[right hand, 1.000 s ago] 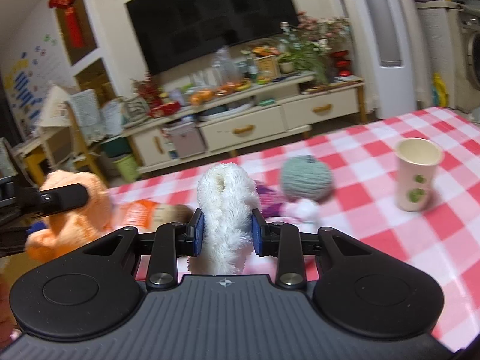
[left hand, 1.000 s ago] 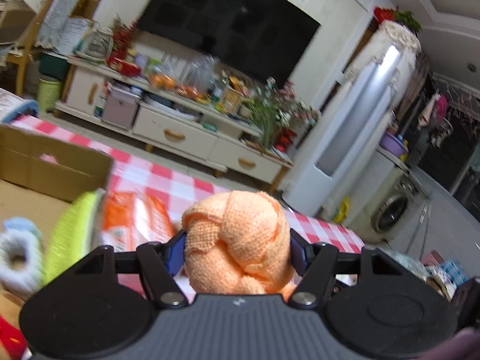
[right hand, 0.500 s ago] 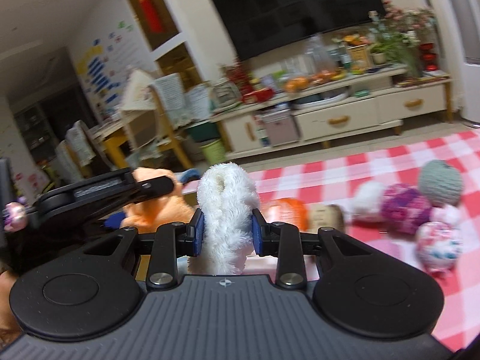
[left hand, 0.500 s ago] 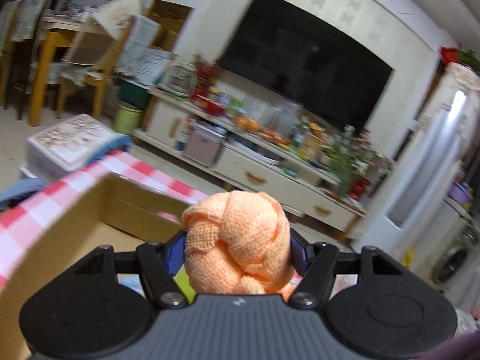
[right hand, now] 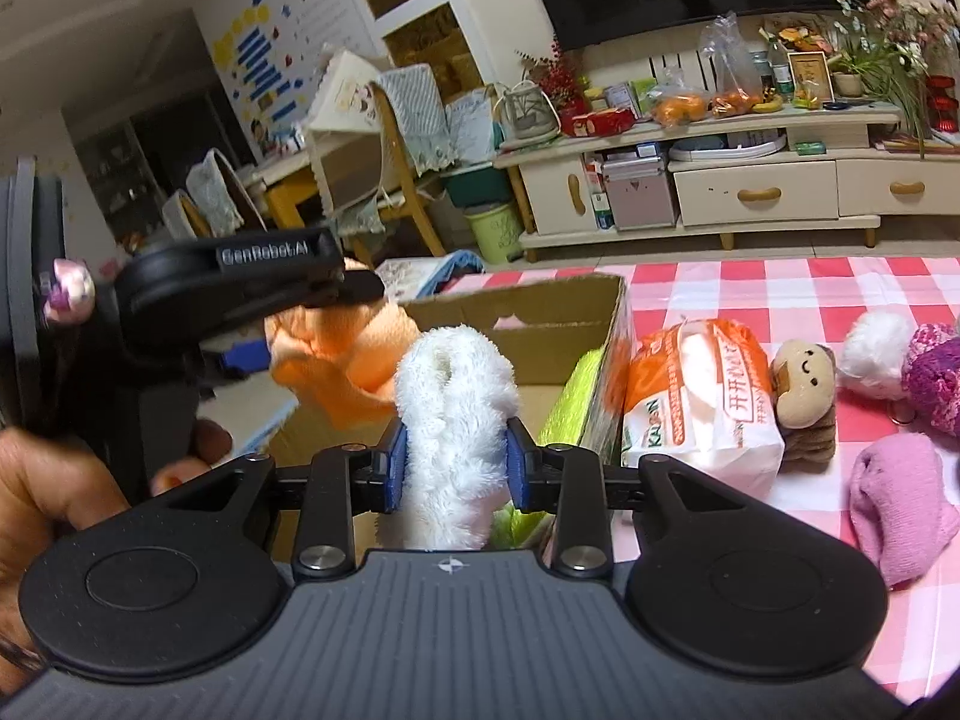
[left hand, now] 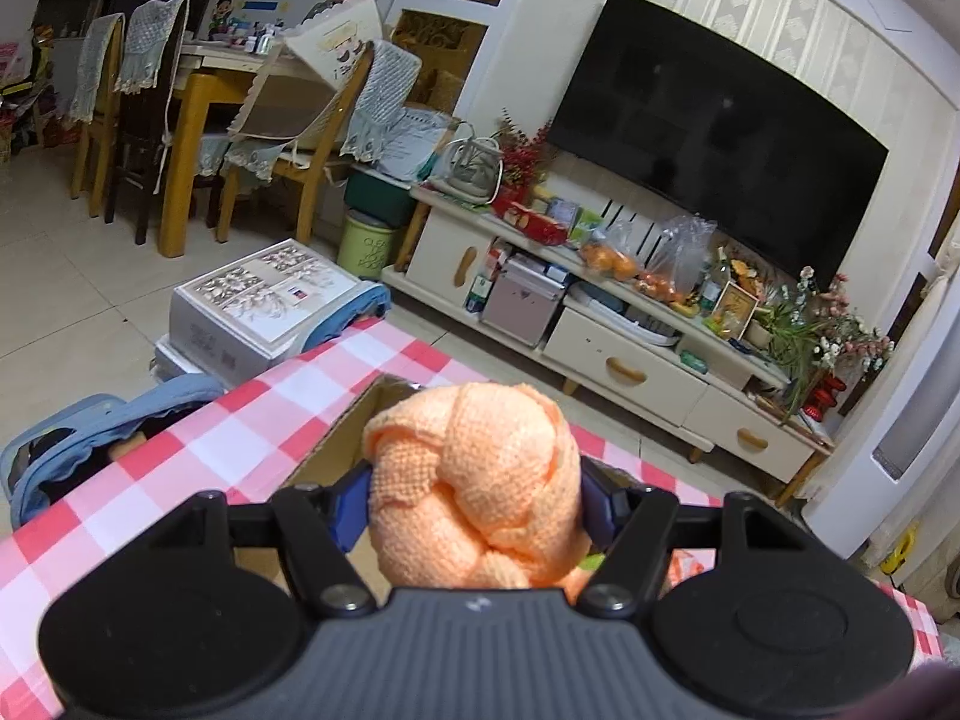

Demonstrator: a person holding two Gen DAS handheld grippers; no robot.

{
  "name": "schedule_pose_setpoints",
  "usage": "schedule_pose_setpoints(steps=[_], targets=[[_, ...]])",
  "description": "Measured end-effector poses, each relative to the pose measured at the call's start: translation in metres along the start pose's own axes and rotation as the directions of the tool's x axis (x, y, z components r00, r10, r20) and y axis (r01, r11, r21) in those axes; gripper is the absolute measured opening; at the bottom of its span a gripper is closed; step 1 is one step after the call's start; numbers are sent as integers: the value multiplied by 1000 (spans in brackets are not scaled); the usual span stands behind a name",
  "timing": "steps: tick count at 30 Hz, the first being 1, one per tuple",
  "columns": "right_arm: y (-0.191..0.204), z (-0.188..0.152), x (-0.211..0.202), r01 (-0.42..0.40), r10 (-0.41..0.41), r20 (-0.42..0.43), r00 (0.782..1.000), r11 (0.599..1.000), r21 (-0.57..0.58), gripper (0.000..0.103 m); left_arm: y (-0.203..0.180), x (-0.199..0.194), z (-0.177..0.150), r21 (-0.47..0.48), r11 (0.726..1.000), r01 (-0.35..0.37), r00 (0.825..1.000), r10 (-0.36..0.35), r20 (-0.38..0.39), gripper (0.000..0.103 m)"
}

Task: Organize soft objects
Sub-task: 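Carry the peach knit and white slipper into the cardboard box and open both grippers, then move both tools from the box back over the soft items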

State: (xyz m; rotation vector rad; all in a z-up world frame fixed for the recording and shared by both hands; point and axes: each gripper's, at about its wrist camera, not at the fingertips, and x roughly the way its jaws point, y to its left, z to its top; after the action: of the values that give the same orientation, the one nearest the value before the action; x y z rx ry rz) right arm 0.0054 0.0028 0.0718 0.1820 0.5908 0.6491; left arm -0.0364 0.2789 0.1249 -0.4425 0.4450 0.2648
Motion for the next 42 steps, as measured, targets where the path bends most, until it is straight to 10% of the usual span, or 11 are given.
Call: schedule_pose_setpoints(steps=[9,18,42], targets=[[10,-4,14,31,-32,-15,999,997,-65,45,6,1,-2,11,999,-42,999,42,-12,68],[14,-9,-3,61,-56,44,997,993,-99,98,-2,-2,-3,46,995,-85,996,84,19,93],[-12,-24,-52,195,-197,102,975,980,29,103,-52,-1,-28,140,990,15,1000,-12,-22,102]])
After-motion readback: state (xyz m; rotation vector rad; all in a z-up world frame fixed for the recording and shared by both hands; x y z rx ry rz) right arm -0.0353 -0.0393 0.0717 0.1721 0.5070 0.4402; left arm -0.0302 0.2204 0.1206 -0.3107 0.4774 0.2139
